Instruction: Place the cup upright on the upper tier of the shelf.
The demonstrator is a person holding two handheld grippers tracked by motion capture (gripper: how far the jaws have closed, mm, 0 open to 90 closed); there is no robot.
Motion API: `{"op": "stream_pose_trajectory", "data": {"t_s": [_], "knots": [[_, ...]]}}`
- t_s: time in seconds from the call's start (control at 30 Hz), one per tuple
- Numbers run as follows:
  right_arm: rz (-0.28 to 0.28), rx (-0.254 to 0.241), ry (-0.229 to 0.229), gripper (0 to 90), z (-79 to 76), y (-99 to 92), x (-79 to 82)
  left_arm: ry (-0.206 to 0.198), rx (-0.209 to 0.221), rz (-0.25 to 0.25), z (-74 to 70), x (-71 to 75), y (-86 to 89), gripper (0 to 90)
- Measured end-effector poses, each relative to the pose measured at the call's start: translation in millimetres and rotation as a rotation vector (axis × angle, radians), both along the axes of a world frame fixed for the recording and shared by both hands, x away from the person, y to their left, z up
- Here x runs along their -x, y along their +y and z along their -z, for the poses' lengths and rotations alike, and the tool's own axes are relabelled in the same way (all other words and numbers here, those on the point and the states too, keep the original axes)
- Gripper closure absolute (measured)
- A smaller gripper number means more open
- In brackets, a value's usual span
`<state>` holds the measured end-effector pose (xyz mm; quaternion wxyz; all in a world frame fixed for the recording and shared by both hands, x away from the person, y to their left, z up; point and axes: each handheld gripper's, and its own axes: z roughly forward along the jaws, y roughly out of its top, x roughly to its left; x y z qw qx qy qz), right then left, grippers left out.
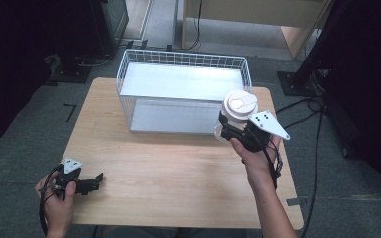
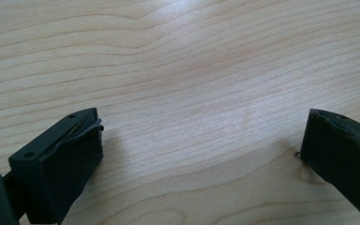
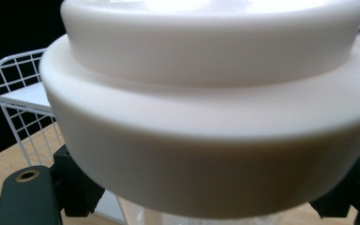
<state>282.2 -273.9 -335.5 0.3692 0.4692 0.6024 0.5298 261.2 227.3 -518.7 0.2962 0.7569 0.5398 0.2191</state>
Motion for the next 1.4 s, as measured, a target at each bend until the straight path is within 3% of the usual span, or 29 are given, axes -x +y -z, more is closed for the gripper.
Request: {"op": "stream_pose_trajectory", "data": {"t_s": [0.43, 1.0, 1.4], "knots": [[-0.012, -0.001, -0.038, 16.2, -23.3, 19.3, -15.4, 0.000, 0.000, 0.000, 0.0, 0.0, 0.0, 0.0], [-0.011, 0.010, -0.087, 16.2, -54.9, 37.8, -47.2, 0.000, 0.000, 0.000, 0.0, 0.0, 0.0, 0.0], [0.012, 0.032, -0.096, 16.2, -59.9, 50.2, -76.2, 0.000, 0.001, 0.000, 0.0, 0.0, 0.0, 0.0]]}}
